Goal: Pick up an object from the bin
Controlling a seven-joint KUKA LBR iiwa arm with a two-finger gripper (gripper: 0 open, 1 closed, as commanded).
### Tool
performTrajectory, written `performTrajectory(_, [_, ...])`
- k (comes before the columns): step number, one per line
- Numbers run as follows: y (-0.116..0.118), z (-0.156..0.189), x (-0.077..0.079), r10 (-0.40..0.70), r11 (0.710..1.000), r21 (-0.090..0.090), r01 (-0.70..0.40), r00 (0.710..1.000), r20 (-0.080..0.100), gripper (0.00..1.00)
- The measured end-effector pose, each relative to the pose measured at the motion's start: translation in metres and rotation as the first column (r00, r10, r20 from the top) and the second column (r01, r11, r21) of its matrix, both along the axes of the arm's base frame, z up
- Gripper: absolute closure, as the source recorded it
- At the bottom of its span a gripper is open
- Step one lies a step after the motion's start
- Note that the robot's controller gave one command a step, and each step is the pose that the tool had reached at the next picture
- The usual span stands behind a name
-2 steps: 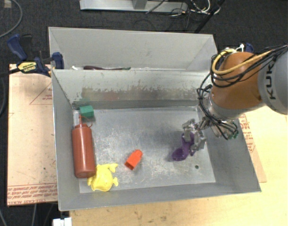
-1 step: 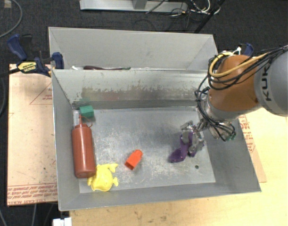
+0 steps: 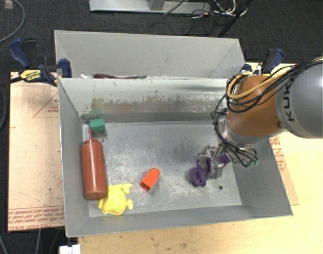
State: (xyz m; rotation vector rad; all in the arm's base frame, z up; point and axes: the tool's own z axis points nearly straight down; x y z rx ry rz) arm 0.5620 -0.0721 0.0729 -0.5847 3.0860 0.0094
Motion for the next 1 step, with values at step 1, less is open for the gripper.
performTrajectory(1, [-0.0035,0.2216,0.0371,0.262,0.965,-0.005,-0.262,0.965,0.012,1.0])
